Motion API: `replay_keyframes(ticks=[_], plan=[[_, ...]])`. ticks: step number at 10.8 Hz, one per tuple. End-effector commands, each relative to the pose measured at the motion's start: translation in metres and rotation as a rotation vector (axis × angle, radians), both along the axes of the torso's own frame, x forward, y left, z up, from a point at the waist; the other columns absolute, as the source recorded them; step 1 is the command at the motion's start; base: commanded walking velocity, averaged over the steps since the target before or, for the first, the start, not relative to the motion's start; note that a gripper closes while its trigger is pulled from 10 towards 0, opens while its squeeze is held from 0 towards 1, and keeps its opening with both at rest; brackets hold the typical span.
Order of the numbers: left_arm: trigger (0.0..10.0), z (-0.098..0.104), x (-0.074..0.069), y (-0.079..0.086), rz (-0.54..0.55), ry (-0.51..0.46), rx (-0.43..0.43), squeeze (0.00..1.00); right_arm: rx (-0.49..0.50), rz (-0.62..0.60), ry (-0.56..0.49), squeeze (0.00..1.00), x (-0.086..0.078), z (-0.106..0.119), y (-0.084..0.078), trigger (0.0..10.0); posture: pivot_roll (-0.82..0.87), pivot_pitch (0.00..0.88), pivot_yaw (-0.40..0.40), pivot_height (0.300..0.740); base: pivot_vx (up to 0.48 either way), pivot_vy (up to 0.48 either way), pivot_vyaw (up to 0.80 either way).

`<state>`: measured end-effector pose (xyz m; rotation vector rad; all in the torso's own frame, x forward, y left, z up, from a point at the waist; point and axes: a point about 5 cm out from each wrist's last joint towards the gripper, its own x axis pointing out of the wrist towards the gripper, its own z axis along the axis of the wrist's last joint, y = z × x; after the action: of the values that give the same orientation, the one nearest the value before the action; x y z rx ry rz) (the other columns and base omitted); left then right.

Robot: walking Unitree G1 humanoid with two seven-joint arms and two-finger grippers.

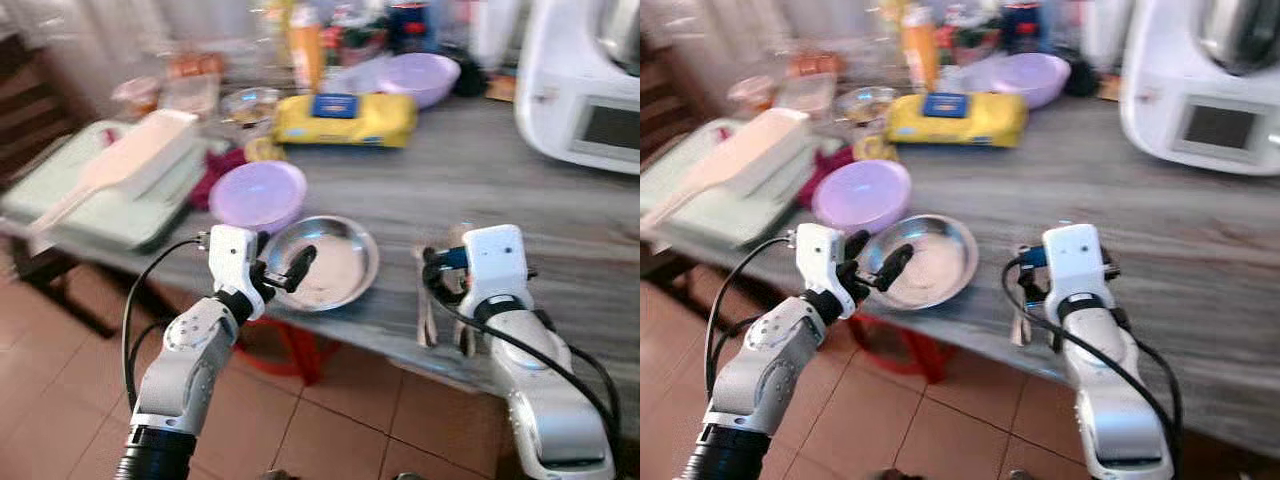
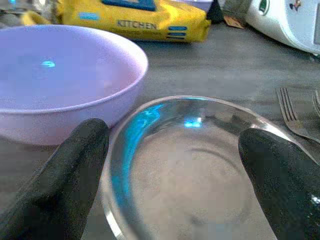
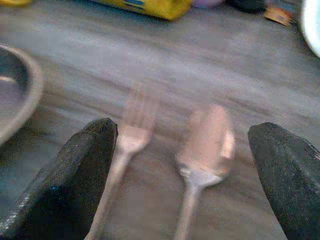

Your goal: Setting the table

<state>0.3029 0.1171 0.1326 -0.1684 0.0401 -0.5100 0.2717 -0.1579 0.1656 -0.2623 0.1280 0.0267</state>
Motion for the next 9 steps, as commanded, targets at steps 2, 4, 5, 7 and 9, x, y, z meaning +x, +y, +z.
replay_keyframes(ticks=[2, 4, 5, 7, 9], plan=[[10.0, -0.0004, 0.0003, 0.0041, 0.007, 0.003, 0.017, 0.00, 0.005, 0.009, -0.006, 0.00, 0.0008, -0.0003, 0.0024, 10.0, -0.14, 0.103, 0.128, 0.740, -0.266, 0.000, 0.00], [10.0, -0.0003, 0.0007, 0.0041, 0.004, 0.001, 0.022, 0.00, 0.006, 0.008, -0.008, 0.00, 0.0020, -0.0001, 0.0024, 10.0, -0.14, 0.101, 0.127, 0.740, -0.277, 0.000, 0.00], [10.0, -0.0007, 0.0000, 0.0040, 0.000, 0.001, 0.024, 0.00, 0.009, 0.004, -0.009, 0.00, 0.0027, -0.0003, 0.0016, 10.0, -0.14, 0.101, 0.126, 0.740, -0.292, 0.000, 0.00], [10.0, -0.0010, 0.0000, 0.0045, 0.000, 0.002, 0.029, 0.00, 0.013, 0.004, -0.010, 0.00, 0.0033, -0.0005, 0.0022, 10.0, -0.14, 0.098, 0.127, 0.740, -0.298, 0.000, 0.00], [10.0, -0.0013, 0.0002, 0.0053, -0.002, 0.002, 0.034, 0.00, 0.020, -0.003, -0.012, 0.00, 0.0045, -0.0003, 0.0022, 10.0, -0.14, 0.095, 0.129, 0.740, -0.304, 0.000, 0.00]])
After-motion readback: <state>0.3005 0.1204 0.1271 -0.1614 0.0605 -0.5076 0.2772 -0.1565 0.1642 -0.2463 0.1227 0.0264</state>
